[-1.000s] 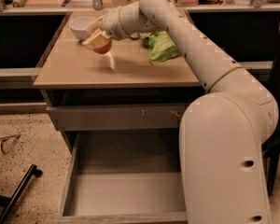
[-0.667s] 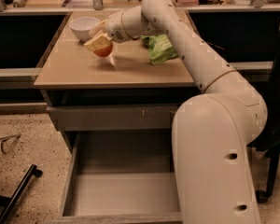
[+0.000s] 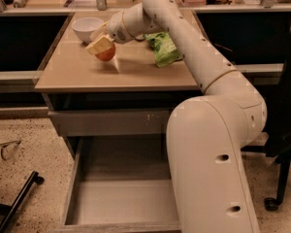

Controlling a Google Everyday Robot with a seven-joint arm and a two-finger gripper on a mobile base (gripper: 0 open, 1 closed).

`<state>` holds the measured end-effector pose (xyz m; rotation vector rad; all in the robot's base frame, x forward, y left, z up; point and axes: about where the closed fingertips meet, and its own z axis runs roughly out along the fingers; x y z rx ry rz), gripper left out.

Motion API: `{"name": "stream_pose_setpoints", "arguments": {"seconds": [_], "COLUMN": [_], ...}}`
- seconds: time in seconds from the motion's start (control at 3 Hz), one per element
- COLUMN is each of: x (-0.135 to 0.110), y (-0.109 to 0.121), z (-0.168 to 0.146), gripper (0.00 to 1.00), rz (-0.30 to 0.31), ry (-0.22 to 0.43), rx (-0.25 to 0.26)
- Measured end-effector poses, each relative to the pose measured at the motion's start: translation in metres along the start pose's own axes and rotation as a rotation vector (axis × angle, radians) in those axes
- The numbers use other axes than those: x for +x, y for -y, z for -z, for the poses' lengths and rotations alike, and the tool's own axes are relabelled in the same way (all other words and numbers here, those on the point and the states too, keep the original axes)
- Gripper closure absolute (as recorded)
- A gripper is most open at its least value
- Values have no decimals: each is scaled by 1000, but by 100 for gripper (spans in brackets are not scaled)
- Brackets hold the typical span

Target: Pick apple from middle drawer and place on counter

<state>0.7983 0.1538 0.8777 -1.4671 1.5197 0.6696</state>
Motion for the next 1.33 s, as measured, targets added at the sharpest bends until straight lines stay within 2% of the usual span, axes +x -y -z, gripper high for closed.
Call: {"name": "stream_pose_setpoints", "arguments": {"seconds": [0.67,1.0,1.33], "x": [0,0,0], "y": [0,0,0], "z": [0,-1,-1], "gripper": [12,0,0], "rz": [0,0,0], "ry": [0,0,0], "rx": [-1,-1,-1]}}
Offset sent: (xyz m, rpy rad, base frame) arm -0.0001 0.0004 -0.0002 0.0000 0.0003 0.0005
